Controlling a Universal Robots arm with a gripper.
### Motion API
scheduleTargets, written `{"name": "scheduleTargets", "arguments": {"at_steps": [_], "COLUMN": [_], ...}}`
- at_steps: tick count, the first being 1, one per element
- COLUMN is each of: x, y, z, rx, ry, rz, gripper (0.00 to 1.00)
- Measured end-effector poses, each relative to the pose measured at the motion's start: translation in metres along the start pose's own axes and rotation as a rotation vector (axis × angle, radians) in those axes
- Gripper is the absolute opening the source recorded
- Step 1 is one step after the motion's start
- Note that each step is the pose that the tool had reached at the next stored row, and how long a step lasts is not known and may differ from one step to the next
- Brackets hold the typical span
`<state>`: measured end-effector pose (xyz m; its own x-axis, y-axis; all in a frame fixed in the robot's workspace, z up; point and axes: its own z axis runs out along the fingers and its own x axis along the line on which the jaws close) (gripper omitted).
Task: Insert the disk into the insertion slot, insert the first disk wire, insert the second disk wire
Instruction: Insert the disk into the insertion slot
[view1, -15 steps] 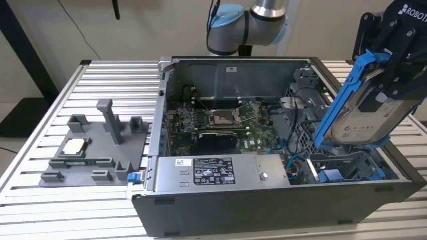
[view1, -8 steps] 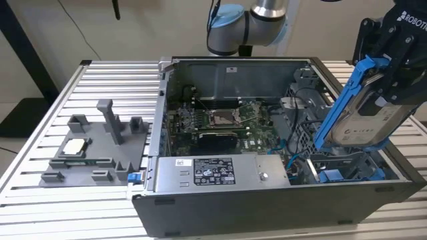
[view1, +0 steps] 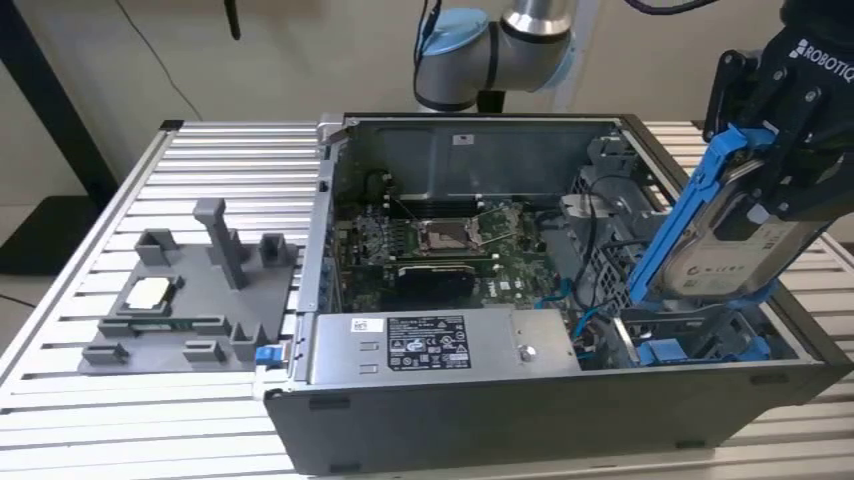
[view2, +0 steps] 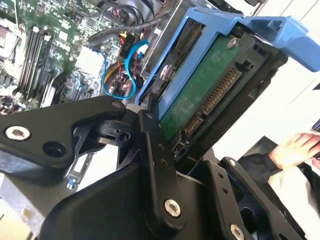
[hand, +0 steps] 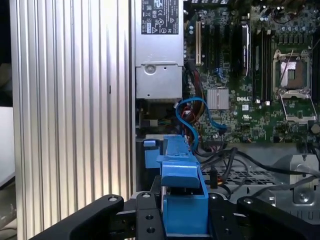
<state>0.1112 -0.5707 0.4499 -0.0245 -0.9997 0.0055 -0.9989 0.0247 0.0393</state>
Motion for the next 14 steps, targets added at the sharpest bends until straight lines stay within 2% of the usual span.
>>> {"name": "scheduleTargets", "arguments": {"at_steps": [14], "x": [-0.0001], "y": [-0.0026], "z": [0.0102], "rx": [0.0], "ry": [0.0001], "rz": [0.0], "gripper": [0.33]}}
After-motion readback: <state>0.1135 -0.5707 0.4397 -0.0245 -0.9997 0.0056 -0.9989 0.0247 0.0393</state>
